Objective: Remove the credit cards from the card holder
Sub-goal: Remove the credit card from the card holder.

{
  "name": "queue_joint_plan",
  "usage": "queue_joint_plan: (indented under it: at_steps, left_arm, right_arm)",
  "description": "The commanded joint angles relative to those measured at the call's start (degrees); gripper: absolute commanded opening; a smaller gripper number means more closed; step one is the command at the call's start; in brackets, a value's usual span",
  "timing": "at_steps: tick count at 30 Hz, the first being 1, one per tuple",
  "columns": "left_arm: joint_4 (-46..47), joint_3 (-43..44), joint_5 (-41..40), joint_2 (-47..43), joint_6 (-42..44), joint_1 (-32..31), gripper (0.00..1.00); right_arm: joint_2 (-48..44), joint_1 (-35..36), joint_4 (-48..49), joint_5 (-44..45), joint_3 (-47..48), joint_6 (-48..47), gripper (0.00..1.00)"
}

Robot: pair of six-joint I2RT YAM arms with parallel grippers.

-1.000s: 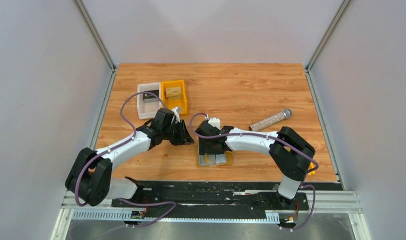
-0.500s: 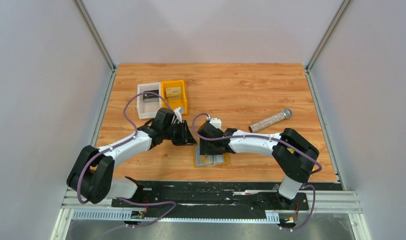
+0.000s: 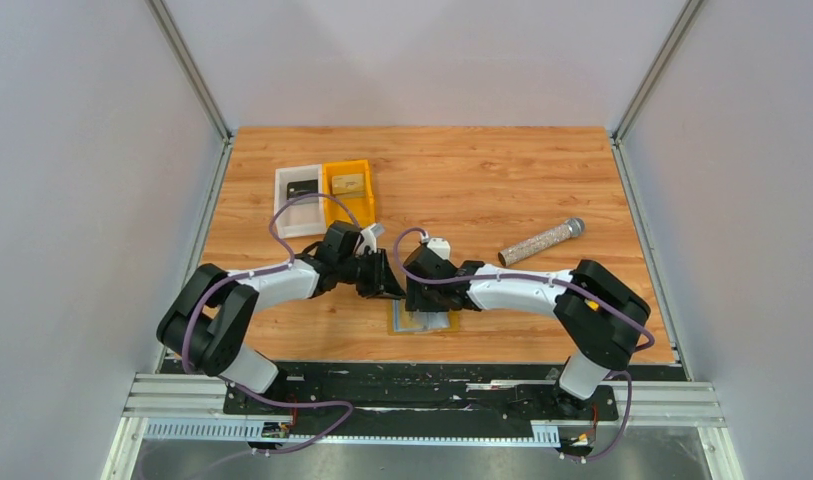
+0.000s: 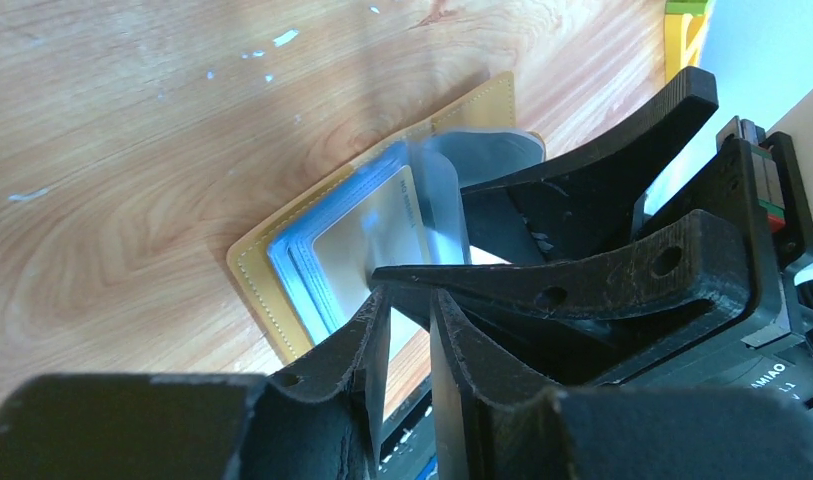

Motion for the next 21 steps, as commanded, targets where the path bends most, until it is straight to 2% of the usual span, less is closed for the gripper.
queue_joint_plan:
  at_steps: [1, 10, 21]
  left_arm:
    - [4.8, 1.0, 2.4, 1.6, -1.0, -0.9, 0.29]
    - [5.2, 1.5, 2.5, 2.8, -1.0, -1.3, 0.29]
    - [5.3, 3.4, 3.1, 3.2, -1.0, -3.3, 0.30]
  right_arm:
    - [-2.6, -0.3, -0.7, 1.5, -1.2, 1.1, 0.47]
    - [-6.9, -0.3, -5.1, 6.8, -2.1, 1.7, 0.51]
    - [-10.1, -1.1, -8.6, 10.4, -5.2, 3.3, 0.42]
